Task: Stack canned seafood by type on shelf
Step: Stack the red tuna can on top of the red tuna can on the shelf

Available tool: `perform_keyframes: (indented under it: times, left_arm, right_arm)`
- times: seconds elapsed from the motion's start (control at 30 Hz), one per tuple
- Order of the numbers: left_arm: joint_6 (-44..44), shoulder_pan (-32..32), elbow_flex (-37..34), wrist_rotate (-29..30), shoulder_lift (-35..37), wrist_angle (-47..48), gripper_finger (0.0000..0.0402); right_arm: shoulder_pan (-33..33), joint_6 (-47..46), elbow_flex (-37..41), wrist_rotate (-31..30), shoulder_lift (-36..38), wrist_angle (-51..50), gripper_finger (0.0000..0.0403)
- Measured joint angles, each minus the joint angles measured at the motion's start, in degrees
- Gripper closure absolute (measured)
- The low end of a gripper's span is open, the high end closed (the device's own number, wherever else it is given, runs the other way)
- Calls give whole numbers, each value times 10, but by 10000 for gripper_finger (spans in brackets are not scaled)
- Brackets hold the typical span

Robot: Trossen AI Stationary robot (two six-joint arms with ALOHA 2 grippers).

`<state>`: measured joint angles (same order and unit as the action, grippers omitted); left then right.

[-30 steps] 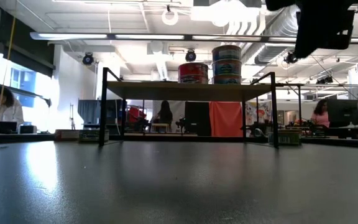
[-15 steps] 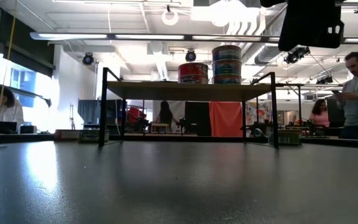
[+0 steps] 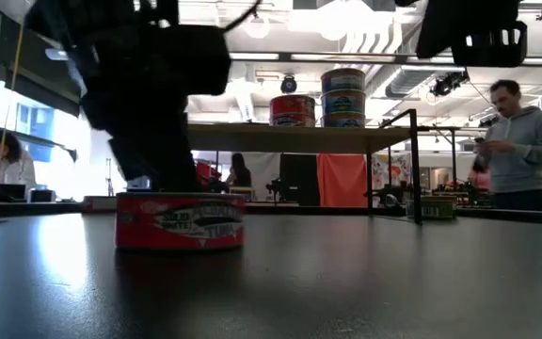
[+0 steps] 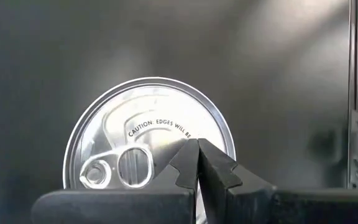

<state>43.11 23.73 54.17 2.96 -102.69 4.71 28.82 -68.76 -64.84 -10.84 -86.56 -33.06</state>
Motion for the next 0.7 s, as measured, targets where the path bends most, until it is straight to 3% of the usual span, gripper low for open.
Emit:
perform_keyframes:
  times: [0.13,0.23,0.43,0.53,0.7]
  left_arm:
    - [-78,-3,48,-17,23,84,401]
    - [-117,12,68,16,84,156,402]
    - [-89,88,65,158,155,331,401]
    - [-67,126,52,188,141,337,401]
    - [-28,164,0,180,80,268,401]
  right_arm:
    - [1,23,0,-45,0,40,403]
    - [-6,68,0,-50,-9,61,403]
    - [-46,88,0,54,-75,143,403]
    - [-57,133,-1,81,-124,213,403]
    - [-73,209,-1,67,-183,216,403]
